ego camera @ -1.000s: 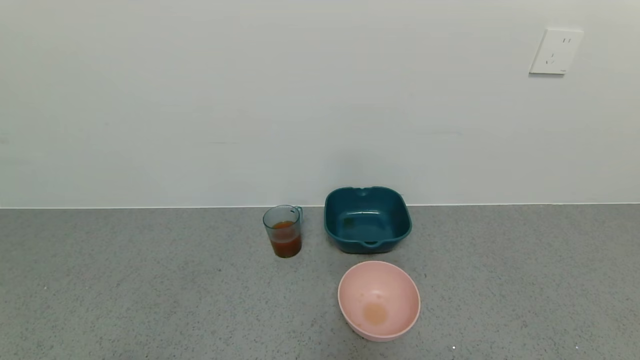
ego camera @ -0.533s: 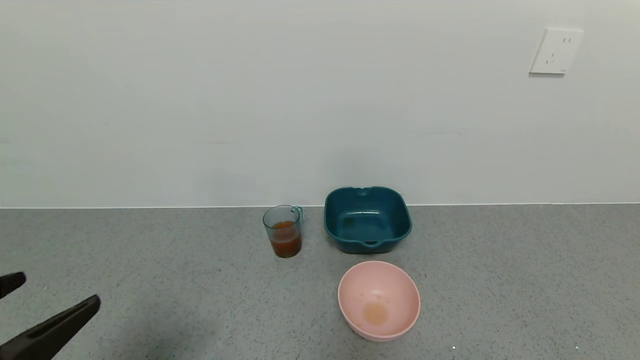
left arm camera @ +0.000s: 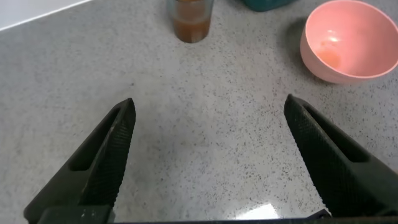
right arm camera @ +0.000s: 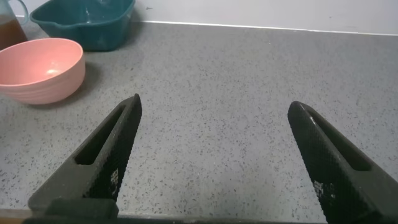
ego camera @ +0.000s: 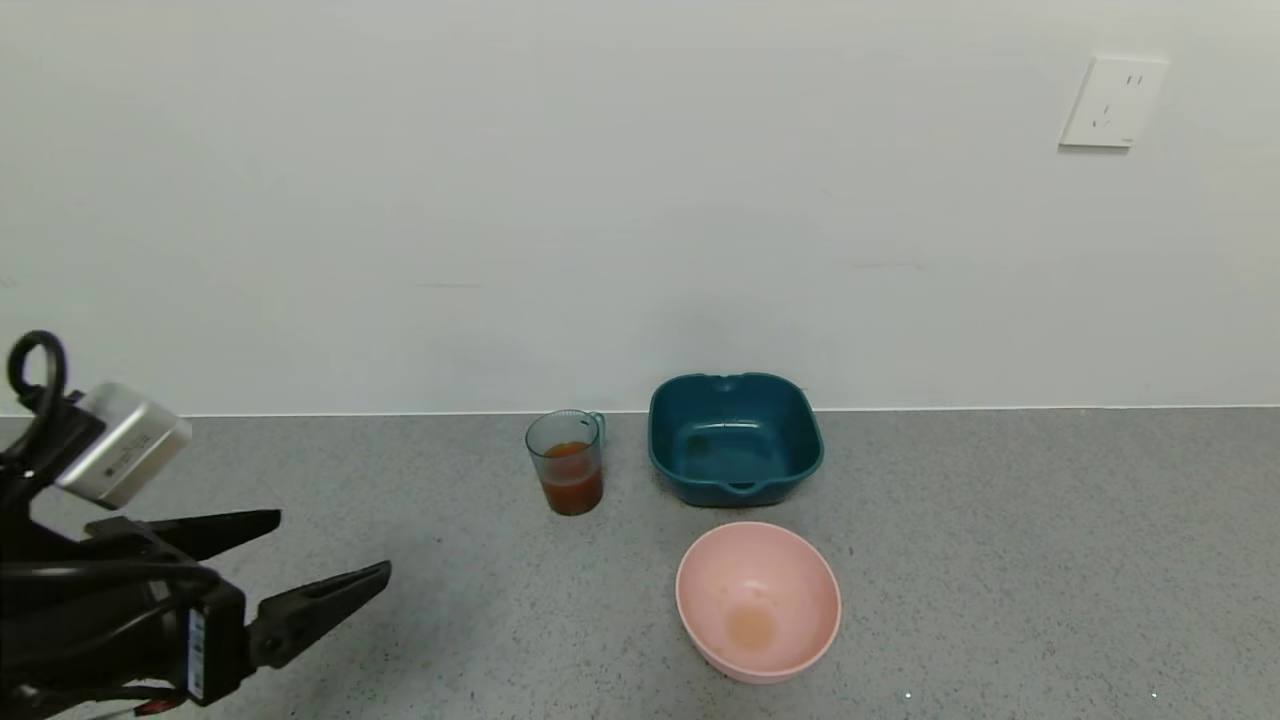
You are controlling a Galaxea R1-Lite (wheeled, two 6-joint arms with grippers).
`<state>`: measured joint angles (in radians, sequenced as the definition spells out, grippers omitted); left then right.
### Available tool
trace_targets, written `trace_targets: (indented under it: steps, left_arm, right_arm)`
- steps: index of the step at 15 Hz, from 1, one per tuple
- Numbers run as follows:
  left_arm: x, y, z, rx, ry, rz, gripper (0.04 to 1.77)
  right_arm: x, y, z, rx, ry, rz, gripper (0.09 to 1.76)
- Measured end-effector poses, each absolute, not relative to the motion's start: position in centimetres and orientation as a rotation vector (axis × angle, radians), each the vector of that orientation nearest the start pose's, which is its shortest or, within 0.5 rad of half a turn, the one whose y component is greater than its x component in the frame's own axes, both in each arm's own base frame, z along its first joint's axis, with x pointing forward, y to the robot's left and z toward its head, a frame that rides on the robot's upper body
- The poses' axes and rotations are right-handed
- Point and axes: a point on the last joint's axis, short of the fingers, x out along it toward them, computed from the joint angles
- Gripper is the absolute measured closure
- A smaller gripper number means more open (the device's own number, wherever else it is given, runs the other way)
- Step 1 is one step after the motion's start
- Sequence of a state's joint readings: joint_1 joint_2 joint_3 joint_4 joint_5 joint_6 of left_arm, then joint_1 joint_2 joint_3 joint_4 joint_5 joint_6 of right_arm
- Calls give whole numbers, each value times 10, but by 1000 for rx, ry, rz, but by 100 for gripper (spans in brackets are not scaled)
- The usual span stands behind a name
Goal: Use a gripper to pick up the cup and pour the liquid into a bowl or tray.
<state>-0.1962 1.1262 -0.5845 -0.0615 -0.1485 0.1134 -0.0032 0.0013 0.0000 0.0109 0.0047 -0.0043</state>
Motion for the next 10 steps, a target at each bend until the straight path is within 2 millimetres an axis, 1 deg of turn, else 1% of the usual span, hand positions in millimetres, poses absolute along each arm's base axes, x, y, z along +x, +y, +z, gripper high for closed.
trace_targets:
  steps: [4, 7, 10]
  left_arm:
    - [180, -50, 177, 144, 538, -413, 9]
    - [206, -61, 158, 164, 573, -403, 9]
    - [230, -72, 133, 182, 607, -394, 9]
  right_arm:
    - [-23, 0, 74, -4, 12, 3, 14]
    - [-23, 0, 74, -4, 12, 2, 14]
    - [-23, 0, 74, -4, 12, 1, 14]
